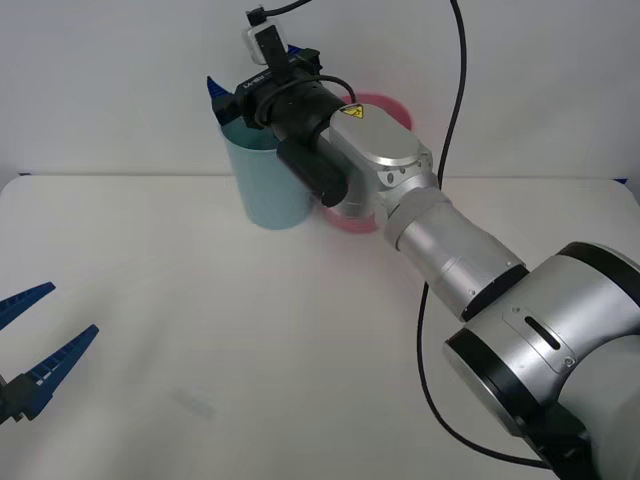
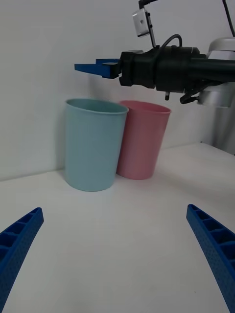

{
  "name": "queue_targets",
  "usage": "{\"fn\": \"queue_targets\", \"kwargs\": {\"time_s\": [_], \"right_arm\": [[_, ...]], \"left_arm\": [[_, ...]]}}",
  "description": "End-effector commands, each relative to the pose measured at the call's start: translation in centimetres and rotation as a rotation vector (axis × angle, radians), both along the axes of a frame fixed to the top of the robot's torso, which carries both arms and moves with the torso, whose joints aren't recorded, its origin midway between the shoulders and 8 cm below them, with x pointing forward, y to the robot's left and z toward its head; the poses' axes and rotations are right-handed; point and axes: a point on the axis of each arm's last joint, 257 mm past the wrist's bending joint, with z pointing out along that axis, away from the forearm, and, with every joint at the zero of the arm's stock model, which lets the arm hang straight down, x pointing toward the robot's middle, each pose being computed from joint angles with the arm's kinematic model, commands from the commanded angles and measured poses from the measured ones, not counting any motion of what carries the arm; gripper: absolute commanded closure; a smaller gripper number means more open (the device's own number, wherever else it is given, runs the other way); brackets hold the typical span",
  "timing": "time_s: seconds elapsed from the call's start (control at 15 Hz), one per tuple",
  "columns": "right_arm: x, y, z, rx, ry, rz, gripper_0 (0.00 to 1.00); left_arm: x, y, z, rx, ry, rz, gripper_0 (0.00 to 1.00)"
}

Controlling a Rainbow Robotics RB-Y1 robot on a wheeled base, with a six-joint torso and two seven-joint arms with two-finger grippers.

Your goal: Grasp the object on the table and drop it into the matching bin: aluminum can to the light blue bin, PET bottle to the pink bin.

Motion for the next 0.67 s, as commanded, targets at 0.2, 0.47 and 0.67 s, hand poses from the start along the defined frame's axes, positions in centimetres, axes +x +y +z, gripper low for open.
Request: {"fn": "queue_targets", "kwargs": {"time_s": [0.2, 0.47, 0.67], "right_arm": [[-0.7, -1.4, -0.4, 0.035, -0.008, 0.021, 0.0], [-2.9, -3.8, -0.9, 0.073, -0.043, 0.076, 0.0], [-5.4, -6.1, -1.0, 0.089, -0.083, 0.108, 0.0]], "left_arm": [[0.0, 0.0, 0.0, 0.0, 0.0, 0.0, 0.0], [0.0, 0.0, 0.0, 0.0, 0.0, 0.0, 0.0], [0.0, 0.0, 0.0, 0.0, 0.0, 0.0, 0.0]]}}
